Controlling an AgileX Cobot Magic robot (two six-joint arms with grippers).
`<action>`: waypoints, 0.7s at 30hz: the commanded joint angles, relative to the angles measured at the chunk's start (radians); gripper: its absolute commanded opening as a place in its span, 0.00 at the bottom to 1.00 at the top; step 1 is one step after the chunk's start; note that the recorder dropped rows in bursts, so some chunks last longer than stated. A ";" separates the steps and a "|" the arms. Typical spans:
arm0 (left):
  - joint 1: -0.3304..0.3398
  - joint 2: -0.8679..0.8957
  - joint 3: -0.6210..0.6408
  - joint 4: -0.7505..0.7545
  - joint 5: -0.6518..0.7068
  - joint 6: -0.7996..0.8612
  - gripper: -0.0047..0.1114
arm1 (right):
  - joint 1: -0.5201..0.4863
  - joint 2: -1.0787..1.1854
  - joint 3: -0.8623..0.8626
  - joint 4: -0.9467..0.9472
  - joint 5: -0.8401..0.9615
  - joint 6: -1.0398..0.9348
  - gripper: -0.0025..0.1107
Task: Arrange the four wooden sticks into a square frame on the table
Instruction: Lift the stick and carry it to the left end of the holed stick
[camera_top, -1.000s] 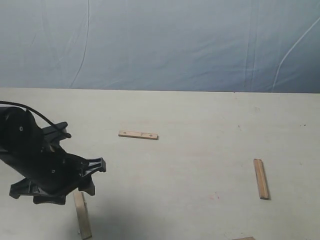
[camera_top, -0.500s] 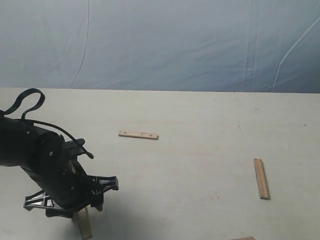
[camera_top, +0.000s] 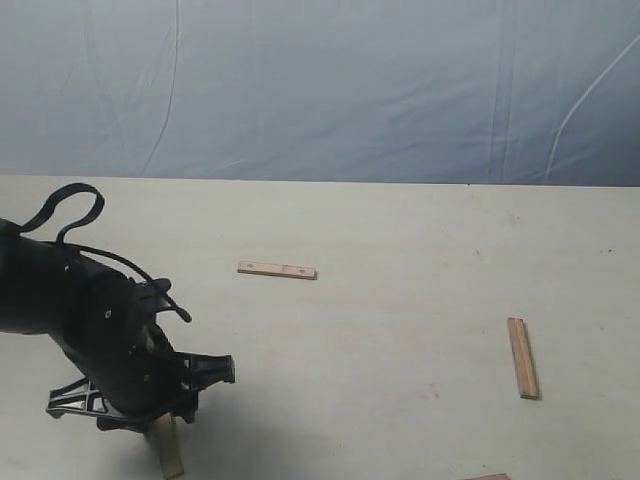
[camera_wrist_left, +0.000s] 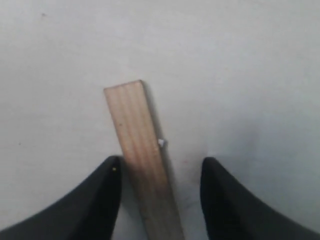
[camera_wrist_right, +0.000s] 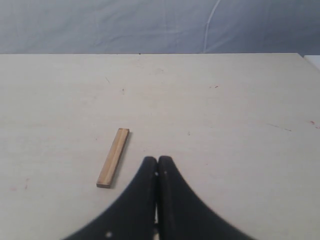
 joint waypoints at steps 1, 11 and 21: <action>-0.003 0.041 0.010 0.070 0.023 -0.005 0.18 | -0.008 -0.003 -0.001 -0.002 -0.004 -0.001 0.01; -0.003 0.032 -0.041 0.123 0.000 -0.005 0.04 | -0.008 -0.003 -0.001 0.001 -0.007 -0.001 0.01; 0.001 0.017 -0.325 0.169 0.125 0.191 0.04 | -0.008 -0.003 -0.001 0.001 -0.007 -0.001 0.01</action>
